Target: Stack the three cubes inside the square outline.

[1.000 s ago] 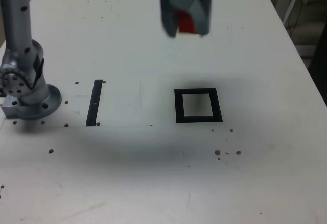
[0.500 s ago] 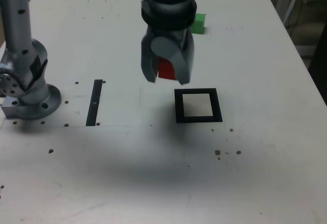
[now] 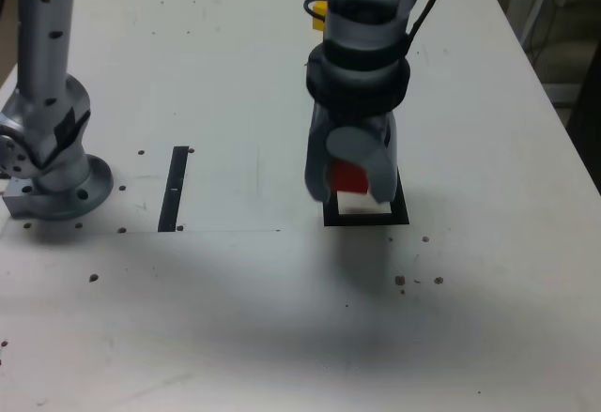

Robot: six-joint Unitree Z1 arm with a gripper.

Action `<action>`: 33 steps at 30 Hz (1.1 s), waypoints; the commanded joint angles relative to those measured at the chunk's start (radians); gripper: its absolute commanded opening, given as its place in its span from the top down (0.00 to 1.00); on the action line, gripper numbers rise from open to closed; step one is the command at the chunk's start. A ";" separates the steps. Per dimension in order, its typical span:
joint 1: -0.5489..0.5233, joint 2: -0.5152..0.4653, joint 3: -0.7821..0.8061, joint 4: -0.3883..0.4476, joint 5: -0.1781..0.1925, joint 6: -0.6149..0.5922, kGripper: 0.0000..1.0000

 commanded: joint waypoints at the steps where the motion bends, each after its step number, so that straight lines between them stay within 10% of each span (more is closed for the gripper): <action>1: 0.022 0.005 -0.004 0.002 0.008 0.005 0.67; 33: 0.095 0.092 0.057 -0.119 -0.032 0.019 0.57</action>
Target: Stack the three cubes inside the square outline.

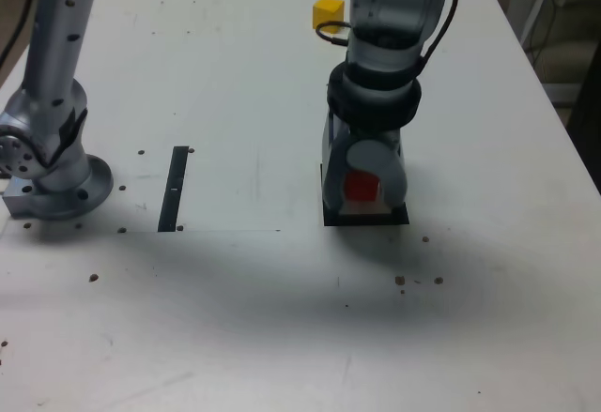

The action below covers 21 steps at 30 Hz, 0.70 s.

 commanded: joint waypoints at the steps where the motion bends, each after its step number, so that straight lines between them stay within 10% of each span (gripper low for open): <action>1: 0.002 0.004 0.011 -0.011 -0.005 0.003 0.54; 11: 0.002 -0.029 0.049 -0.052 0.000 0.010 0.11; 21: 0.002 -0.080 0.068 -0.057 0.015 0.003 0.01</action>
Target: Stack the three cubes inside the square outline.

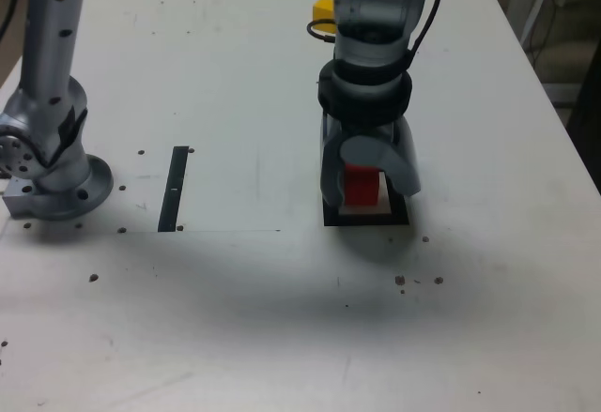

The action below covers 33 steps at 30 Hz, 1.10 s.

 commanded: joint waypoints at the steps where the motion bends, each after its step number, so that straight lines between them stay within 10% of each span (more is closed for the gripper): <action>1: 0.002 -0.026 0.000 0.011 0.005 -0.002 0.01; 11: 0.066 -0.096 -0.024 0.128 0.048 0.039 0.01; 33: 0.523 -0.135 -0.223 0.197 0.158 0.550 0.00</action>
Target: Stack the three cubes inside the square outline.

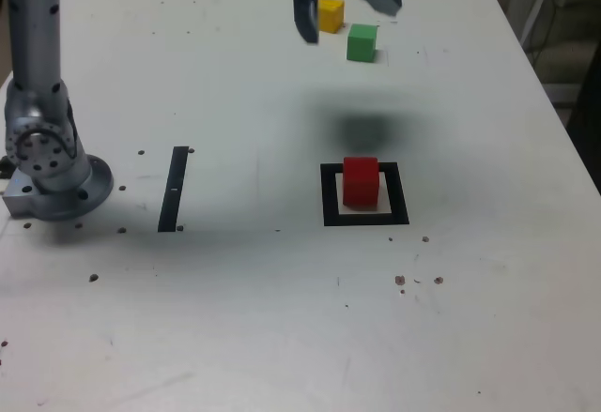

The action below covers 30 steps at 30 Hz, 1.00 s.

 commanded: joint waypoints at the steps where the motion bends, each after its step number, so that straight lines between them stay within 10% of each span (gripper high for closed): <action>1: 0.046 0.022 -0.039 0.016 0.010 0.056 0.00; 30: 0.335 0.285 -0.478 0.230 0.037 0.399 0.02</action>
